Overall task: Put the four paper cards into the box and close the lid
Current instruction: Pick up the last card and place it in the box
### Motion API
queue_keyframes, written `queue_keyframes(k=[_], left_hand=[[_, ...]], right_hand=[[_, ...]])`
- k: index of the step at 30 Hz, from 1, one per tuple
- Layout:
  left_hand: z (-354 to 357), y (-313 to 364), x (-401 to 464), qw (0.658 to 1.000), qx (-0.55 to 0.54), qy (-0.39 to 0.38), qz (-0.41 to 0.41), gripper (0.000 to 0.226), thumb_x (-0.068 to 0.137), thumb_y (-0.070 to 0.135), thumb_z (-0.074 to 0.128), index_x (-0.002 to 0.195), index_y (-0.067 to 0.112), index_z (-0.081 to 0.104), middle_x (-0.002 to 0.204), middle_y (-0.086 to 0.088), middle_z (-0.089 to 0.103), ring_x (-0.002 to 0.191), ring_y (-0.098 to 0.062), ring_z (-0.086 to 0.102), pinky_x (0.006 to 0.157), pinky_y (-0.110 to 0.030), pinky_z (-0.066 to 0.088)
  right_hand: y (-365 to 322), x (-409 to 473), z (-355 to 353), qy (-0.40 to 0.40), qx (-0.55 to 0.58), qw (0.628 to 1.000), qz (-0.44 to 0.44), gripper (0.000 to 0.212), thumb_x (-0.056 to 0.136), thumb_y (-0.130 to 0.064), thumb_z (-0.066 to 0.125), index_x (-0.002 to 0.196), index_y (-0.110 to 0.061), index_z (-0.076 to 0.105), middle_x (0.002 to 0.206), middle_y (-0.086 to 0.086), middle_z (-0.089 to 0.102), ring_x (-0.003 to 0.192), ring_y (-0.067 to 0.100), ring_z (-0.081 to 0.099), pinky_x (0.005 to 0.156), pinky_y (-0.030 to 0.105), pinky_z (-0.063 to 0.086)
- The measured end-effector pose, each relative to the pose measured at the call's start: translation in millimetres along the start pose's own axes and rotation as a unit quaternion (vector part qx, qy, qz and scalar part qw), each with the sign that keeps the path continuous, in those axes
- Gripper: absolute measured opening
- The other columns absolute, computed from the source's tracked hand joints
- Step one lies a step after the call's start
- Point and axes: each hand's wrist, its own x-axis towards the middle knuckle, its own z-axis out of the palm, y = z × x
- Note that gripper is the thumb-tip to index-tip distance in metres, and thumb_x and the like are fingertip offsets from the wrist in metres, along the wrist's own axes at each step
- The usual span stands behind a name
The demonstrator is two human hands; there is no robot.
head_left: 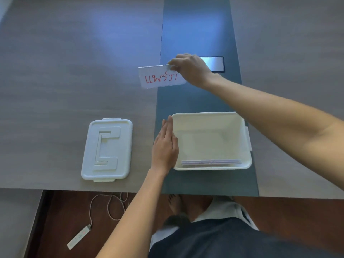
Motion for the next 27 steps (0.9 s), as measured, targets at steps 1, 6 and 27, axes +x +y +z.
queue_keyframes(k=[1, 6, 27], left_hand=[[-0.8, -0.1, 0.0, 1.000, 0.003, -0.002, 0.000, 0.059, 0.103, 0.018, 0.026, 0.159, 0.028, 0.013, 0.165, 0.016, 0.014, 0.152, -0.002, 0.006, 0.121, -0.035, 0.025], [-1.8, 3.8, -1.9, 1.000, 0.002, 0.005, 0.009, 0.057, 0.105, 0.018, 0.026, 0.159, 0.029, 0.013, 0.165, 0.016, 0.015, 0.153, -0.006, 0.008, 0.119, -0.039, 0.030], [1.8, -1.5, 3.4, 1.000, 0.019, 0.008, 0.018, 0.059, 0.101, 0.012, 0.026, 0.159, 0.023, 0.018, 0.165, 0.012, 0.018, 0.153, -0.009, 0.014, 0.113, -0.036, 0.034]], right_hand=[[0.7, -9.2, -7.3, 0.022, 0.007, 1.000, 0.009, 0.027, 0.102, -0.025, 0.049, 0.117, -0.016, 0.070, 0.104, 0.008, 0.070, 0.091, 0.036, 0.063, 0.075, 0.040, 0.045], [3.0, -65.6, -42.3, 0.097, 0.049, 0.993, 0.054, 0.028, 0.100, -0.028, 0.052, 0.117, -0.015, 0.071, 0.101, 0.009, 0.072, 0.091, 0.033, 0.063, 0.082, 0.040, 0.042], [-43.9, -282.3, -38.2, -0.034, 0.202, 0.963, 0.176, 0.026, 0.098, -0.026, 0.059, 0.121, -0.021, 0.071, 0.100, -0.007, 0.069, 0.084, 0.015, 0.066, 0.080, 0.034, 0.058]])
